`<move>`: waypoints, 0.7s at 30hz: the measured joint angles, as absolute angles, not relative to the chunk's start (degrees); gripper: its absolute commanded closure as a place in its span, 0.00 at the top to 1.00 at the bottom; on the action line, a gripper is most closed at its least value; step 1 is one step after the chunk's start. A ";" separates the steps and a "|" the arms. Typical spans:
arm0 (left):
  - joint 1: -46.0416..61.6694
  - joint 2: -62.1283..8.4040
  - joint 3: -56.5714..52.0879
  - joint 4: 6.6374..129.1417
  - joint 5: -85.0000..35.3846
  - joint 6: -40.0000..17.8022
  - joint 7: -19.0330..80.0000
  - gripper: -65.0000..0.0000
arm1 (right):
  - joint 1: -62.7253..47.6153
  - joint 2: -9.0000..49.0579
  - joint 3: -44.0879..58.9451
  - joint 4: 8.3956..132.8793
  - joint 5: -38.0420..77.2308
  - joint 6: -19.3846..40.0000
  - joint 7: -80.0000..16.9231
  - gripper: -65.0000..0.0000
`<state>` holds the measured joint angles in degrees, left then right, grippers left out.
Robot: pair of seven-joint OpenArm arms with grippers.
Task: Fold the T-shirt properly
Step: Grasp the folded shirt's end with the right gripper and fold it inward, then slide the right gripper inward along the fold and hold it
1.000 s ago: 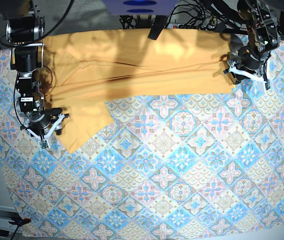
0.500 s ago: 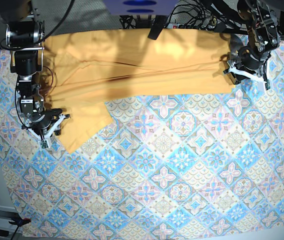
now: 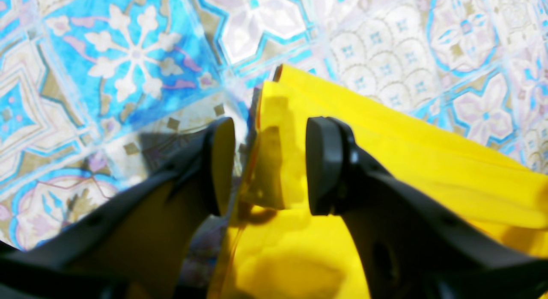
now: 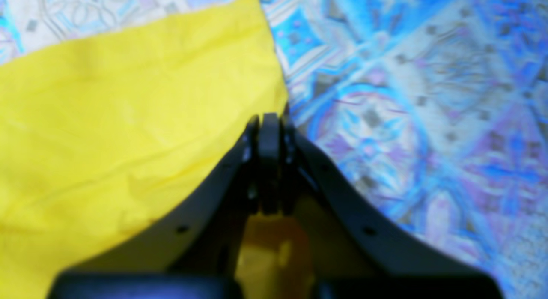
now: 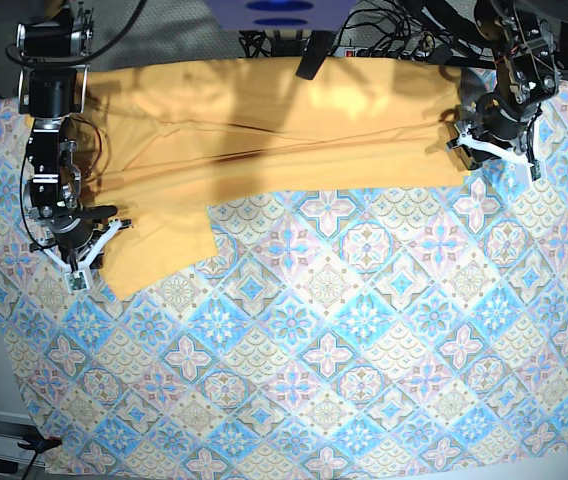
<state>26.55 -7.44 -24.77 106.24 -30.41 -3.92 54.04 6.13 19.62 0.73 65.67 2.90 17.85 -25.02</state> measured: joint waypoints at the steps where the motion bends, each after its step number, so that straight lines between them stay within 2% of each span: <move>1: 26.55 -7.40 -24.77 106.24 -30.41 -3.92 54.00 0.41 | 5.26 19.68 1.58 68.25 2.85 17.72 -25.56 0.00; 11: 25.76 -7.44 -24.82 106.24 -30.39 -4.10 54.00 0.41 | -9.76 19.59 11.64 87.48 3.33 18.04 -30.65 0.00; 17: 25.69 -7.38 -24.82 106.24 -30.41 -4.12 54.02 0.41 | -18.13 19.68 16.97 94.13 3.29 18.04 -31.09 0.00; 21: 24.53 -7.46 -24.84 106.24 -30.41 -3.97 54.02 0.41 | -23.22 19.66 19.40 96.53 8.45 18.04 -30.96 0.00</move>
<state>24.53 -7.46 -24.84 106.24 -30.41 -3.97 54.02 -23.22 19.66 19.40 96.53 8.45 18.04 -30.96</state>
